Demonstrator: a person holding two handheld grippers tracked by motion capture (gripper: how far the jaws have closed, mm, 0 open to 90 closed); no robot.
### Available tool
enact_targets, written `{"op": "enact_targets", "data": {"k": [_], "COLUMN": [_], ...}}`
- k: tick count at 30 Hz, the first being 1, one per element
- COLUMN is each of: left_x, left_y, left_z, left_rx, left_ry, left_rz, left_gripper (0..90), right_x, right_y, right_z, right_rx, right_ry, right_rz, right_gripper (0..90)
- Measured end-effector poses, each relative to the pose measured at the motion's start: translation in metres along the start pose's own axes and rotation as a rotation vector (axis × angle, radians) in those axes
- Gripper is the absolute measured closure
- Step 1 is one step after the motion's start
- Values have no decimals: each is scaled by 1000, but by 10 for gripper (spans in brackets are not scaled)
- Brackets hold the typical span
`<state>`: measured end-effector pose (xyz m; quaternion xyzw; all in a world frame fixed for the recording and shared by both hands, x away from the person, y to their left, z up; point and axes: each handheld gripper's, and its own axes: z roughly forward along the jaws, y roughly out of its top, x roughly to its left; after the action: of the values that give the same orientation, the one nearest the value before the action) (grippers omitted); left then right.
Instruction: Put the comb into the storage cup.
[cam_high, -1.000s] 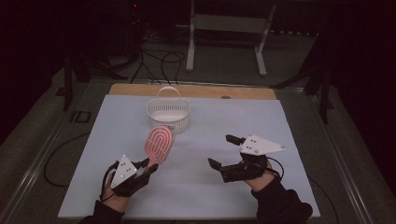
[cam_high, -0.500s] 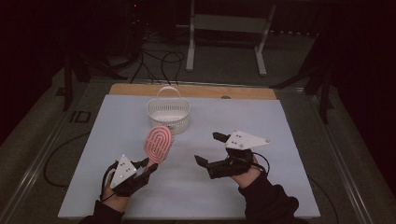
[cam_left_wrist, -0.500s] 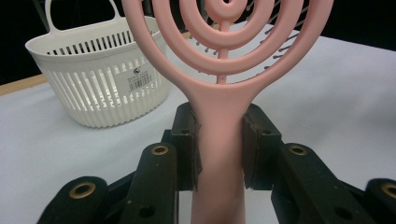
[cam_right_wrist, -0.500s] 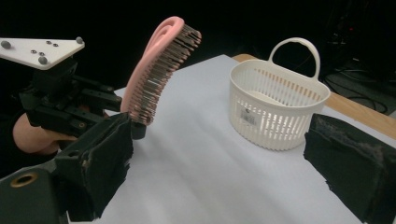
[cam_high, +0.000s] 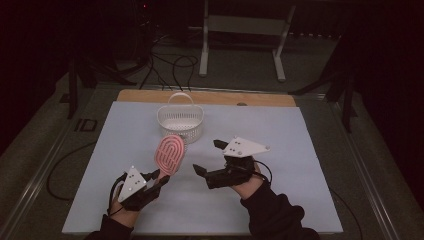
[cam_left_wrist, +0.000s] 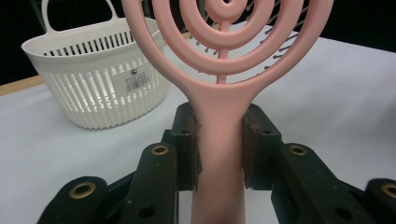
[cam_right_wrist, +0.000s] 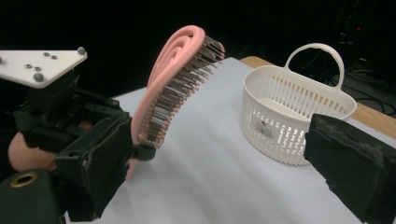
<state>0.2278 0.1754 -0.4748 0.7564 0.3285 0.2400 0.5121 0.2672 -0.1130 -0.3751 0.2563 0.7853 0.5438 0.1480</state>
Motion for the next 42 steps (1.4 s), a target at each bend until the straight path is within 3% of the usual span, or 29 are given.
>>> {"op": "enact_targets", "data": {"k": [11,27,34,42], "left_x": [0,-3,-3,-3], "left_y": [0,-1,-1,-1], "left_z": [1,4,4,5], "left_rx": [-2,-5,-6,-4], "left_ry": [-3,-14,-9,-5], "left_rz": [0,3,5,7], "left_gripper": [708,708,708,708], "right_x": [8,16,19,27], "right_y": [4,6,4,2], "right_z": [21,50,60,70], "right_rx": [13,-23,-33,-35], "right_ry": [10,-1,-43,-34], "right_rz": [10,53,166,303], "right_gripper": [77,77,77,88]}}
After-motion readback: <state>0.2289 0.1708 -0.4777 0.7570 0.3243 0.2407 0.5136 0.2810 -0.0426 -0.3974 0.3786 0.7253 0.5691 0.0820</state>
